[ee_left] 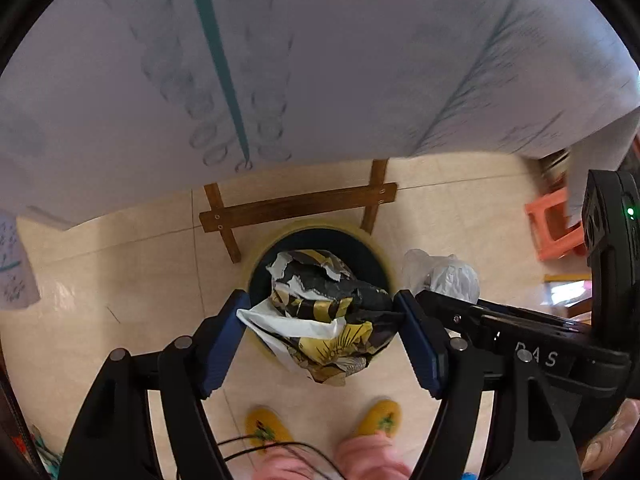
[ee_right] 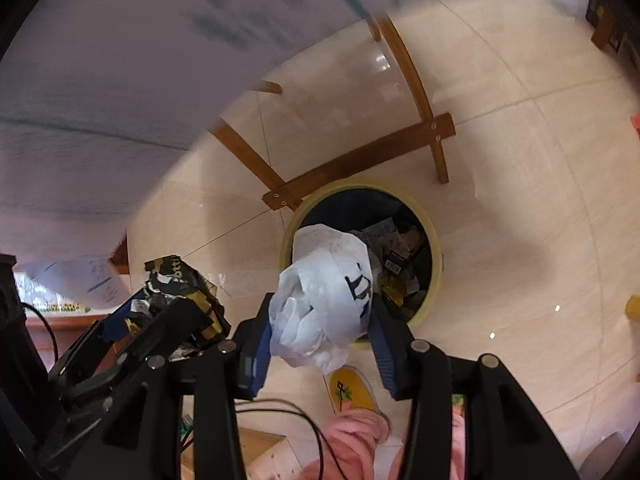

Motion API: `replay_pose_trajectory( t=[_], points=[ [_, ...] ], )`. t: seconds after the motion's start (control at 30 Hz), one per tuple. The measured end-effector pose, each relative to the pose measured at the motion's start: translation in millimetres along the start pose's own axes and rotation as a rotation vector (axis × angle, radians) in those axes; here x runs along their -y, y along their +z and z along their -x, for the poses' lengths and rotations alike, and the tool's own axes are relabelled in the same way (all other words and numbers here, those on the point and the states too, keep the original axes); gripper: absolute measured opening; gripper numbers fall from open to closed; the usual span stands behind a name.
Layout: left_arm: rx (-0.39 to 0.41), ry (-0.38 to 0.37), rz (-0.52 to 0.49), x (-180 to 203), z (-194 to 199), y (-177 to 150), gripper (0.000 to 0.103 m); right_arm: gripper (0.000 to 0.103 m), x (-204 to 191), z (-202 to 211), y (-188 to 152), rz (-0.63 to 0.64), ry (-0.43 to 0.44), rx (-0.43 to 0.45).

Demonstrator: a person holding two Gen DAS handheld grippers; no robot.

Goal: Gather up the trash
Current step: 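Open both tools over the bin to drop the wrapper and bag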

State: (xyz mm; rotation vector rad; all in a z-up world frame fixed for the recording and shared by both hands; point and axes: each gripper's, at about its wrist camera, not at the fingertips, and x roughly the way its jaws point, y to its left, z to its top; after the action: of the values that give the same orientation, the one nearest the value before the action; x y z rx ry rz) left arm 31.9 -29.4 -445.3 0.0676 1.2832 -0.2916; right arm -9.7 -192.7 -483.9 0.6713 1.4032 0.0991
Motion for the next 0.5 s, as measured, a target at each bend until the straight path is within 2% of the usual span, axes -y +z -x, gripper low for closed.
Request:
replay_pose_trajectory(
  t=[0.03,0.13,0.2,0.27,0.5],
  points=[
    [-0.001,0.004,-0.007,-2.7,-7.8,-0.5,0.074,0.055,2.6,-7.4,0.1,-0.010,0.000,-0.001],
    [-0.028,0.010,-0.014,-10.6,-25.1,-0.3,0.075,0.060,6.1,-23.1,-1.7,-0.036,-0.005,-0.005],
    [-0.028,0.014,-0.020,-14.0,-29.5,-1.8,0.081,0.063,6.4,-29.1,-1.7,-0.047,0.003,-0.002],
    [-0.013,0.017,-0.029,-17.9,-30.3,-3.1,0.092,0.065,4.6,-29.8,-2.3,-0.052,0.005,0.003],
    [0.013,0.005,-0.032,-28.6,-21.5,0.1,0.093,0.066,-1.2,-25.2,-0.4,-0.055,0.002,0.014]
  ],
)
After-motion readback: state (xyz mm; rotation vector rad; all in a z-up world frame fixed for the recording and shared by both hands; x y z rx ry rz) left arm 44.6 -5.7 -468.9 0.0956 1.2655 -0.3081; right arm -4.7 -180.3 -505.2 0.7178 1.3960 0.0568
